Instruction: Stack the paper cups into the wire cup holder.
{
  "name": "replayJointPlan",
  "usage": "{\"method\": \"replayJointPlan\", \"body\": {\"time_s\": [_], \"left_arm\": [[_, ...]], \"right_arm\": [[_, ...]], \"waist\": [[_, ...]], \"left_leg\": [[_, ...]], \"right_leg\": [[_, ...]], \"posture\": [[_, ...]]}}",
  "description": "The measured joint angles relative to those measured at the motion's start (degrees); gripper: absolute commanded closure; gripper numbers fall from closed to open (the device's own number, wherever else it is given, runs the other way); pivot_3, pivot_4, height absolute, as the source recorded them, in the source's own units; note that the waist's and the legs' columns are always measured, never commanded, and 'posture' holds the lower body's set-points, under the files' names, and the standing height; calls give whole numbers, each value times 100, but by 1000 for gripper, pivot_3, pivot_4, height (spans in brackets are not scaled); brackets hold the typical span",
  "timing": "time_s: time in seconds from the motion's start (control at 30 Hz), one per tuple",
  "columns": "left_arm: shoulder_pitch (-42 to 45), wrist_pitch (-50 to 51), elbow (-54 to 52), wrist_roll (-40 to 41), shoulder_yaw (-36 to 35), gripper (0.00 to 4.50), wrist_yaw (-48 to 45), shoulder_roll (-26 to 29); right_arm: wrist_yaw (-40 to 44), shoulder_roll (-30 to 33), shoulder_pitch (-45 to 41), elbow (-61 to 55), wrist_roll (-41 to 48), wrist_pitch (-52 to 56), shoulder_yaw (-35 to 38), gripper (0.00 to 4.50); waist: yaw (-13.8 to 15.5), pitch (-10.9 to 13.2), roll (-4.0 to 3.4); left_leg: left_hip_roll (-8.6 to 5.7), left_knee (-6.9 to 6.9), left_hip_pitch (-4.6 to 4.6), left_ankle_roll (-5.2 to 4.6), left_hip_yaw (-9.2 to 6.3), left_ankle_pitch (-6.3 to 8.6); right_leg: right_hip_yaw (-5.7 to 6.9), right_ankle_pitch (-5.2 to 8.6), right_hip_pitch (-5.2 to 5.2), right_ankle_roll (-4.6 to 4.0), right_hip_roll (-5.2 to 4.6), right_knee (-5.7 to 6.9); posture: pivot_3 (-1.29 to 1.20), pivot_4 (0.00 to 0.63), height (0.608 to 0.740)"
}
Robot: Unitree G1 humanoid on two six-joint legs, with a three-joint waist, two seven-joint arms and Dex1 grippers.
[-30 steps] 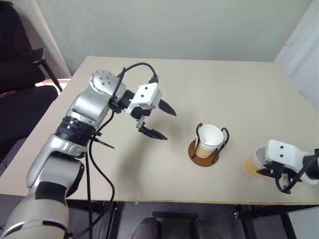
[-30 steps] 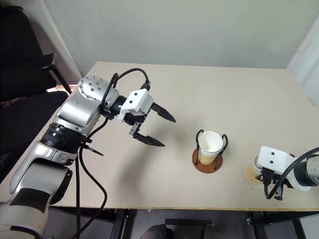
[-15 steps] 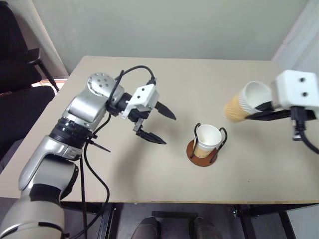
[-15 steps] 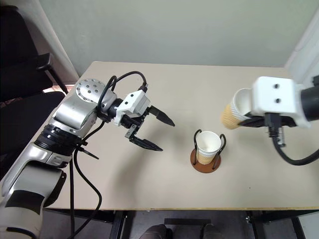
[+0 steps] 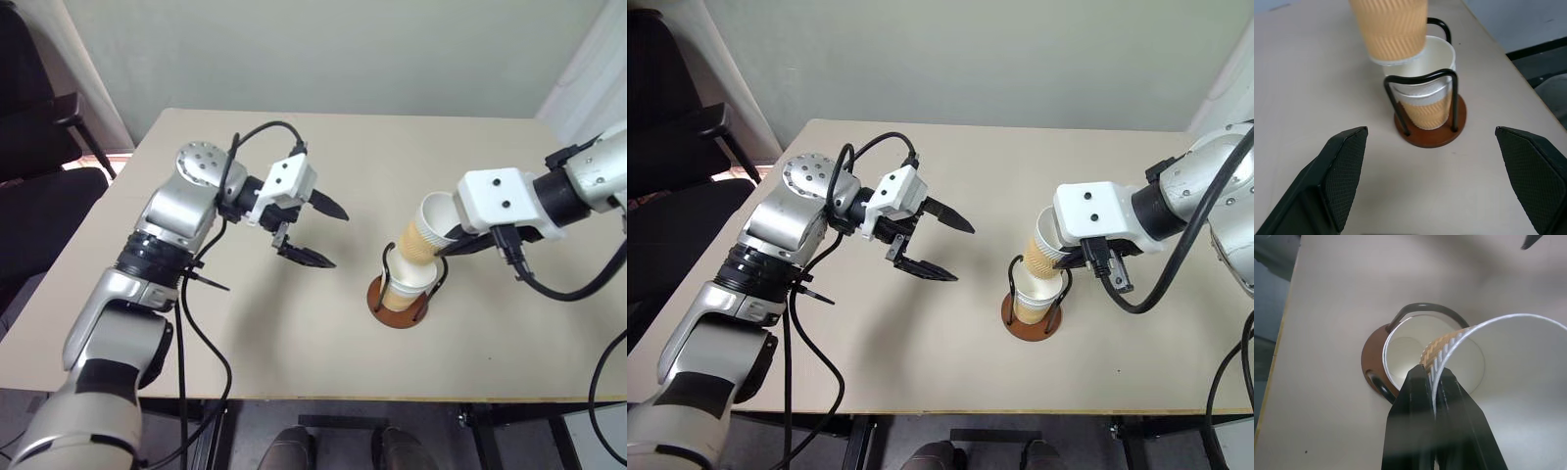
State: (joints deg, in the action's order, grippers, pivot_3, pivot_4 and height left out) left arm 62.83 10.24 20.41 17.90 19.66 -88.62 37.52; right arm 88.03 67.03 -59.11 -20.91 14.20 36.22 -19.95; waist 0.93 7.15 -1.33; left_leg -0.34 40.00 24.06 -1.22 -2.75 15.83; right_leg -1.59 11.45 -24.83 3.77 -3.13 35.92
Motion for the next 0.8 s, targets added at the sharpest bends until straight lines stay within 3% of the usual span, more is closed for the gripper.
{"method": "replayJointPlan", "body": {"time_s": [0.33, 0.43, 0.63, 0.8], "left_arm": [[3, -25, 20, -230, -140, 0, -28, -149], [69, -35, 20, -263, -142, 0, -32, -228], [101, -38, 15, -336, -173, 0, -54, -274], [85, -46, 13, -361, -208, 0, -2, -279]], "right_arm": [[203, -173, 307, -76, -440, -467, -160, 4454], [180, -368, 331, -78, -727, -571, -355, 3891], [88, -808, 210, -74, -874, -14, -420, 1842], [-106, -1040, -311, 78, -356, 1345, -14, 1842]], "waist": [[-5, 0, 0], [-10, 0, 0], [-22, 0, 0], [-16, 0, 0]], "left_leg": [[0, 2, -1, 0, 0, 0], [1, 2, -1, 0, -1, 0], [1, 0, -1, 0, 0, 0], [0, -2, 0, 0, 3, 0]], "right_leg": [[0, 1, 1, -4, -1, 4], [1, 0, -1, -4, -1, 6], [0, 0, -2, -4, 0, 4], [1, 4, -3, -10, 0, 1]], "posture": [[0, 150, 740], [0, 150, 740], [0, 150, 740], [0, 150, 740]]}}
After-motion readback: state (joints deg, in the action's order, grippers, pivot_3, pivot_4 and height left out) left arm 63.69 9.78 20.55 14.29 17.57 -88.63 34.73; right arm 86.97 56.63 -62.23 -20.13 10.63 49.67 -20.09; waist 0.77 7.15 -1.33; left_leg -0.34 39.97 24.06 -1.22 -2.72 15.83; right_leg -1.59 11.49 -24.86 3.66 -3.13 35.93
